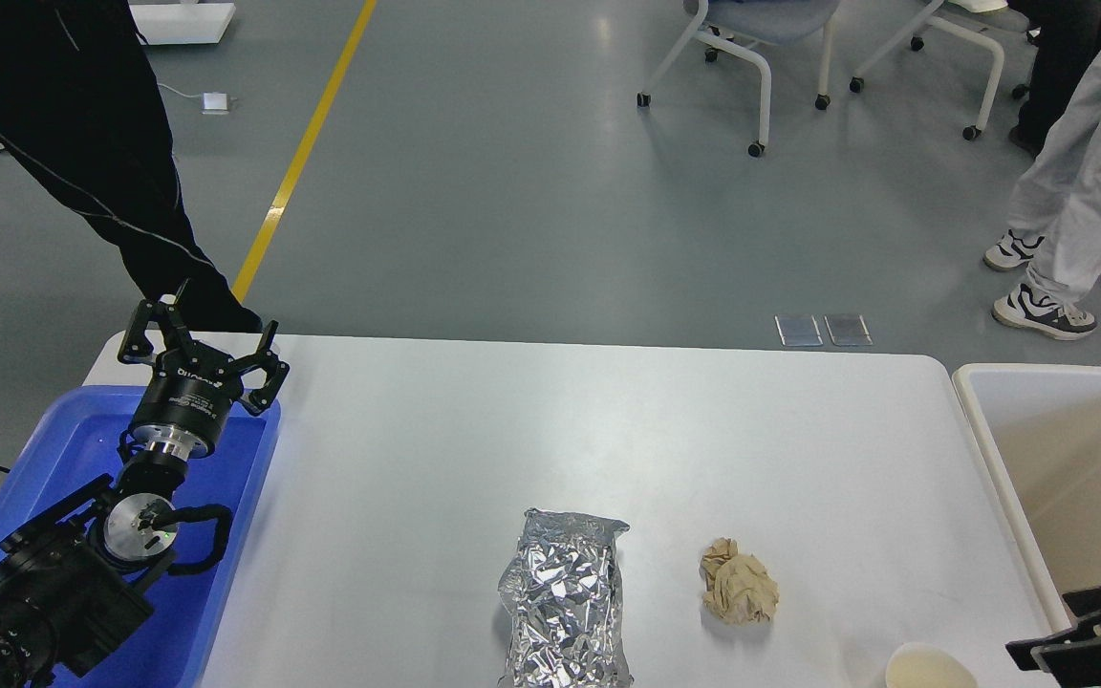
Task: Tidy desktop
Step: 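Lower the right gripper toward the white paper cup near the table edge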
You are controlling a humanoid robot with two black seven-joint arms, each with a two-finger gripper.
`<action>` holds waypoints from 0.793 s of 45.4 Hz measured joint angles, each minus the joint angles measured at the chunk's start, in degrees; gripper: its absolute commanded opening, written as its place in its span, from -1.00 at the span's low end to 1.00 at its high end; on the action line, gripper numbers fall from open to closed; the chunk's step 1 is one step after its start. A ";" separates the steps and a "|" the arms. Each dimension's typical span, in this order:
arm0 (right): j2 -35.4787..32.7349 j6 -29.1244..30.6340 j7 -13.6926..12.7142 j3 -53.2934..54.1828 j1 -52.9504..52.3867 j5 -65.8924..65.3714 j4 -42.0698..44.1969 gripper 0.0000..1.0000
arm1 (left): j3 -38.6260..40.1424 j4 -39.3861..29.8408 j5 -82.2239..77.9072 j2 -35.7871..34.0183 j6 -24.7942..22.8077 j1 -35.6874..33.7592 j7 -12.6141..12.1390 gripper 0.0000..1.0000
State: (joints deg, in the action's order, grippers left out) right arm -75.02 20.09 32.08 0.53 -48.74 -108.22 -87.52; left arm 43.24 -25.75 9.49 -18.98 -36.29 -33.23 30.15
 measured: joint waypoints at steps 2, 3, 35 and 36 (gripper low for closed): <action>0.54 -0.02 0.01 -0.18 -0.14 -0.24 -0.33 1.00 | 0.00 0.00 0.00 0.00 0.00 0.00 0.00 1.00; 0.93 -0.03 0.01 -0.28 -0.21 -0.36 -0.51 1.00 | 0.00 0.00 0.00 0.00 0.00 0.00 0.00 1.00; 11.04 -1.23 -0.51 -0.37 2.96 -0.86 2.61 1.00 | 0.00 -0.01 0.00 0.00 0.00 0.00 0.00 1.00; 11.50 -1.39 -0.51 -0.34 3.16 -0.86 3.04 1.00 | 0.00 -0.01 0.00 0.00 0.00 0.00 0.00 1.00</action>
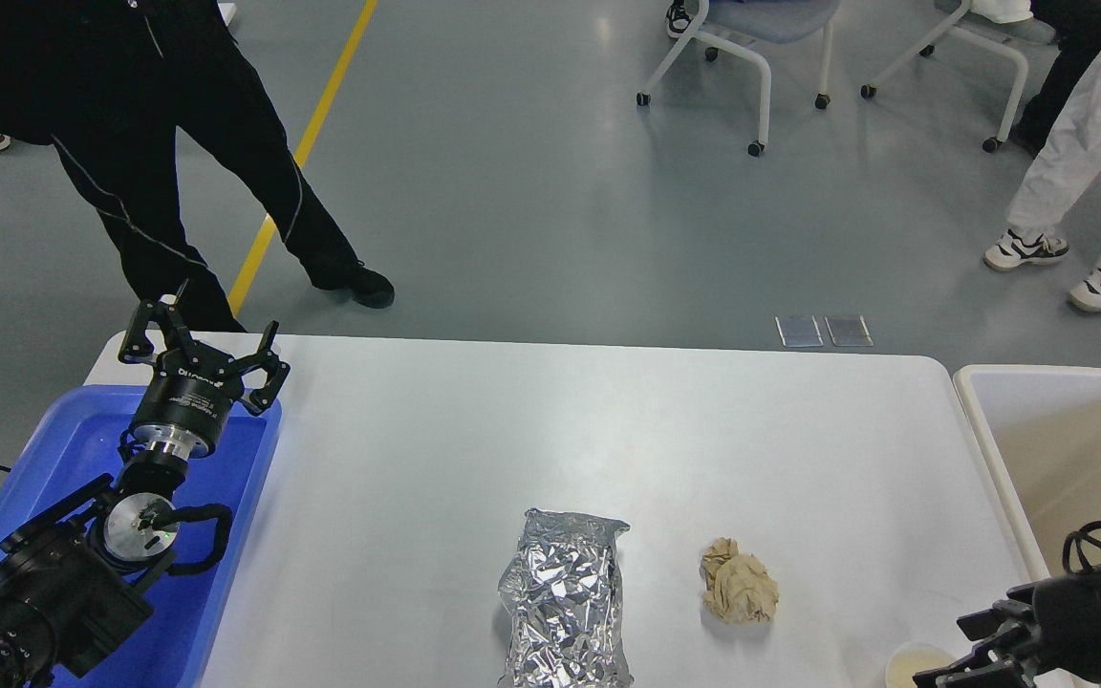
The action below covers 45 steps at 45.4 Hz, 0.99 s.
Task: Tidy desktop
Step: 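Lower the right gripper toward the white paper cup near the table edge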
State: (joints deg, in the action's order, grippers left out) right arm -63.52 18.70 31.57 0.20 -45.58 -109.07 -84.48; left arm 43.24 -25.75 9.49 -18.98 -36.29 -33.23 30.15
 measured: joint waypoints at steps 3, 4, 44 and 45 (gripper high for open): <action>1.21 -0.38 -0.01 0.04 0.60 0.00 1.18 1.00 | 0.00 0.00 0.00 0.00 0.00 0.00 0.00 1.00; 1.37 -0.43 -0.01 0.05 0.66 0.00 1.38 1.00 | 0.00 0.00 0.00 0.00 0.00 0.00 0.00 1.00; 7.68 -6.71 0.52 -0.62 5.63 -0.08 10.47 -0.40 | 0.00 0.01 0.00 0.00 -0.01 0.00 0.00 1.00; 7.68 -6.86 0.53 -0.65 5.65 -0.09 10.50 -0.42 | 0.00 0.01 0.00 0.00 -0.01 0.00 0.00 1.00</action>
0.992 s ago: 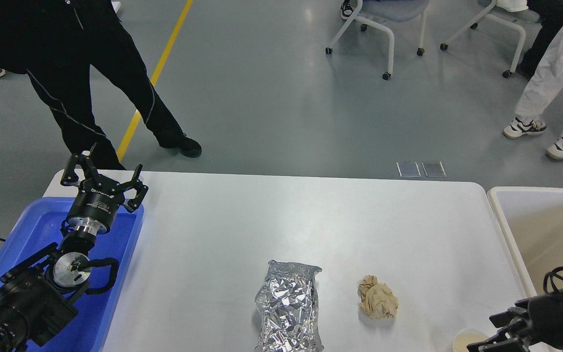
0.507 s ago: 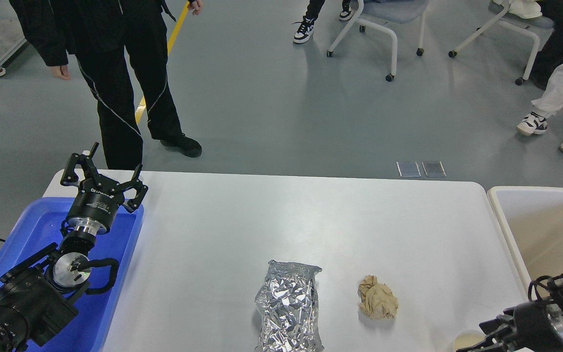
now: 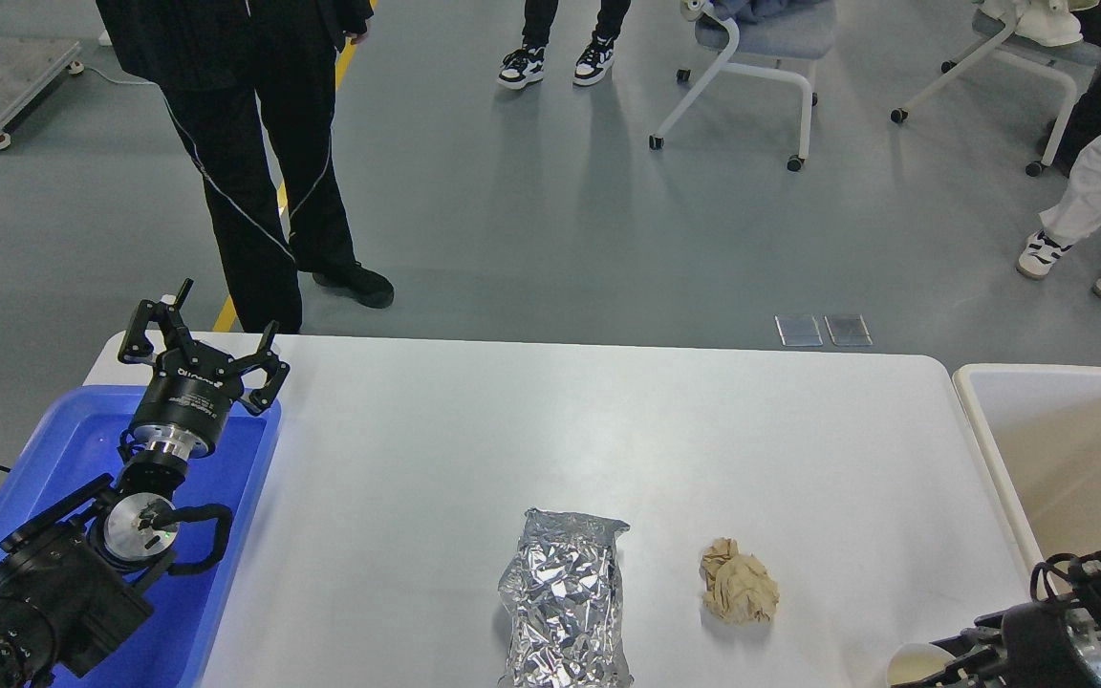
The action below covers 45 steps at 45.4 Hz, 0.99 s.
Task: Tidy desktop
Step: 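Lower the right gripper toward the white paper cup near the table edge, then grasp the white paper cup with the right gripper and lift it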
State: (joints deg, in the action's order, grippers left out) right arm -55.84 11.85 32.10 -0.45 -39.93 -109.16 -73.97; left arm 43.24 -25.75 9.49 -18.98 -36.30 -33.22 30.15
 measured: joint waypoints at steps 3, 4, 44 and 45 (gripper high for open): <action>0.00 -0.47 0.05 -0.09 0.05 -0.02 0.11 -0.56 | 0.00 0.00 0.00 0.00 0.00 0.00 0.00 1.00; 0.00 -0.59 0.06 -0.11 0.06 -0.02 0.12 -0.61 | 0.00 0.00 0.00 0.00 0.00 0.00 0.00 1.00; -0.49 -1.13 0.53 -0.19 -0.24 2.31 0.26 -1.00 | 0.00 -0.01 0.00 0.00 -0.01 0.00 0.00 1.00; -0.62 -1.13 0.69 -0.11 -0.35 2.63 0.24 -1.00 | 0.00 -0.01 0.00 0.00 -0.01 0.00 0.00 1.00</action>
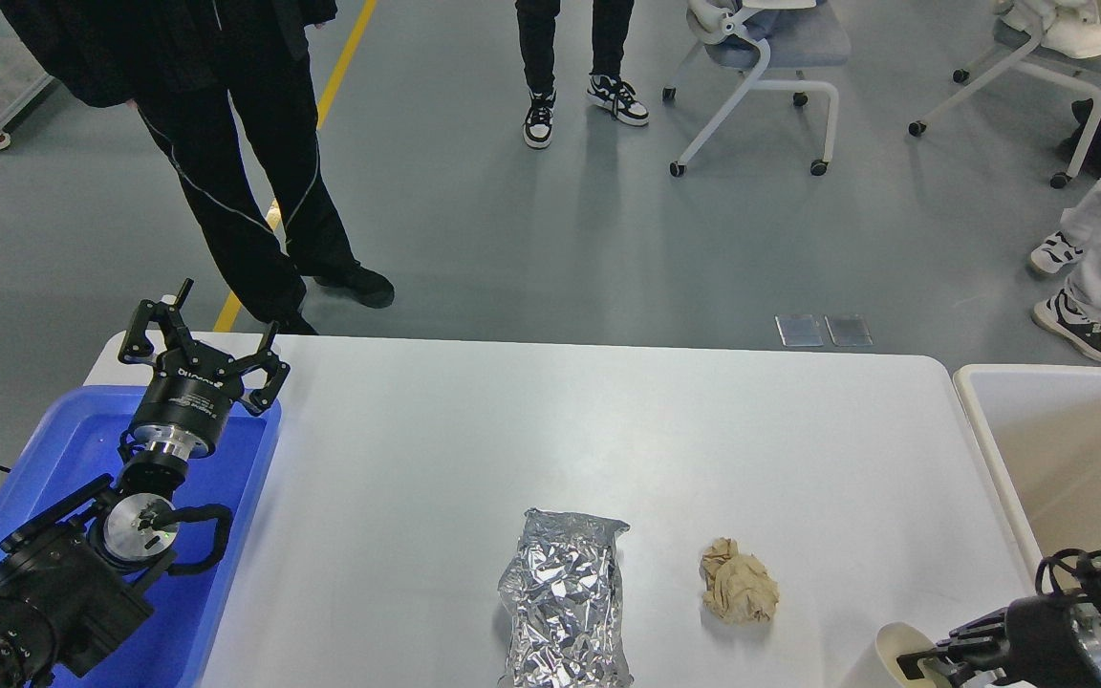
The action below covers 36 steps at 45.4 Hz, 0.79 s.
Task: Tidy desktop
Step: 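Grasp the white paper cup with the right gripper and lift it, then raise the held cup with the right gripper over toward the white bin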
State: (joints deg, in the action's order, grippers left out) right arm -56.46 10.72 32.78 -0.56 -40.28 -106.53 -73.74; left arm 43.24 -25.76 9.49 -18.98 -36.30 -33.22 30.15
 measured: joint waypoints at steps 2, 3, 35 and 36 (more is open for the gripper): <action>-0.43 0.00 0.43 0.15 -0.36 0.75 -0.05 -1.00 | 0.00 0.00 0.00 0.00 0.00 0.00 0.00 1.00; -0.66 0.00 0.66 0.20 -0.59 1.10 -0.09 -1.00 | 0.00 0.00 0.00 0.00 0.00 0.00 0.00 1.00; -12.46 0.10 10.78 2.19 -10.06 23.55 -5.83 -1.00 | 0.00 0.01 0.00 0.00 0.00 -0.01 0.00 1.00; -12.69 0.10 10.91 2.29 -10.27 24.27 -5.92 -1.00 | 0.00 0.01 0.00 0.00 0.00 -0.01 0.00 1.00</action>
State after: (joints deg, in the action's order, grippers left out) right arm -69.14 10.82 43.70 1.73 -50.55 -82.26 -79.66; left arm 43.24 -25.74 9.49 -18.98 -36.30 -33.23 30.15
